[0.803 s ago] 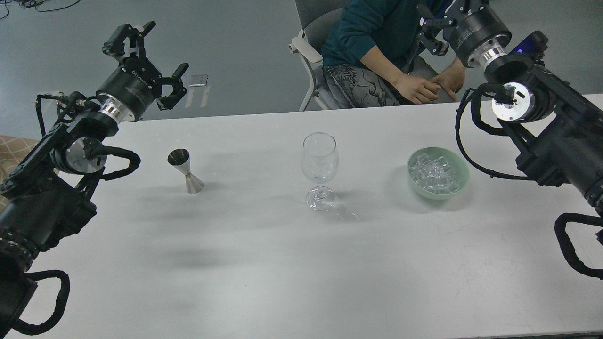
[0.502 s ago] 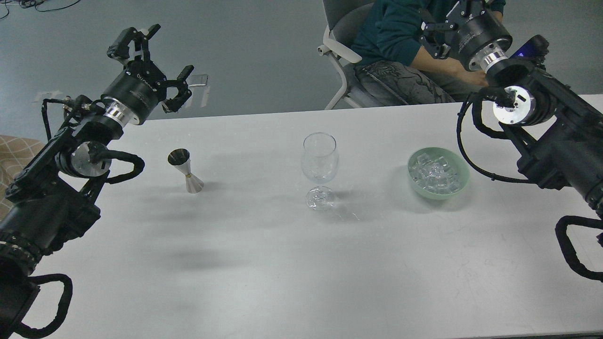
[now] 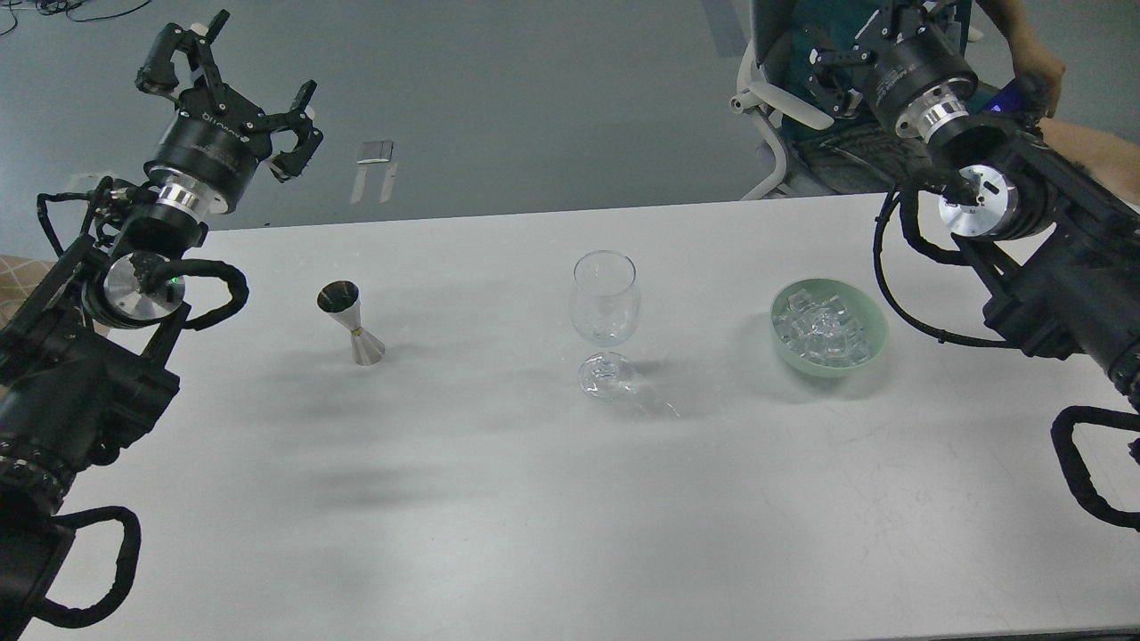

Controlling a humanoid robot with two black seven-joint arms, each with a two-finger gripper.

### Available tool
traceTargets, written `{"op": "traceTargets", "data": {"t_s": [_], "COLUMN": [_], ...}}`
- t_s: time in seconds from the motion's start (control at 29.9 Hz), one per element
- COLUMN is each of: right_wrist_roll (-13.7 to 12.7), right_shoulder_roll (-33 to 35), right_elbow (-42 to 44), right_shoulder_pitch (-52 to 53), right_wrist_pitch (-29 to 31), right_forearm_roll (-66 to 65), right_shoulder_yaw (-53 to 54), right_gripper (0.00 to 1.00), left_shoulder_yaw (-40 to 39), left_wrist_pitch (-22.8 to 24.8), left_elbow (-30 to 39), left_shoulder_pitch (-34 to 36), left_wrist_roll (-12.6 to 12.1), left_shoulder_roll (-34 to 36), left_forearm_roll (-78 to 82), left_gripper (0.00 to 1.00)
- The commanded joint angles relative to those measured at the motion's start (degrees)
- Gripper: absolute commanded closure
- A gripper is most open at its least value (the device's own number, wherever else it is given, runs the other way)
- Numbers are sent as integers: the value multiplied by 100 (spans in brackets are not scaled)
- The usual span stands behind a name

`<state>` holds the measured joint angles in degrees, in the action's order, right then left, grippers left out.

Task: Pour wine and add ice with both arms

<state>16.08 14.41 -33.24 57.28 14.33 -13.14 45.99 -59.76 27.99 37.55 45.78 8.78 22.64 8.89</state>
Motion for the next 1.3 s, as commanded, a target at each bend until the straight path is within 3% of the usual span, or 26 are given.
{"op": "traceTargets", "data": {"t_s": [0.0, 0.3, 0.6, 1.27], "right_wrist_roll": [0, 18, 18, 18], "right_shoulder_roll": [18, 0, -35, -61], "right_elbow": [1, -34, -51, -86], "right_shoulder_pitch": [-50, -68, -85, -50], "right_wrist_pitch": [61, 79, 61, 17], "right_forearm_roll": [-13, -13, -13, -13], "right_shoulder_yaw": [-20, -55, -55, -249], "right_gripper": [0, 0, 0, 0], "left_shoulder_yaw": [-9, -18, 43, 44], "left_wrist_pitch": [1, 1, 1, 1], "left_elbow": [-2, 77, 86, 217], "left_shoulder_pitch": [1, 9, 9, 1], "left_wrist_roll": [18, -61, 36, -140], "left_shoulder_roll": [3, 21, -23, 65], "left_forearm_roll": [-1, -19, 34, 52], "left_gripper": [2, 2, 2, 2]}}
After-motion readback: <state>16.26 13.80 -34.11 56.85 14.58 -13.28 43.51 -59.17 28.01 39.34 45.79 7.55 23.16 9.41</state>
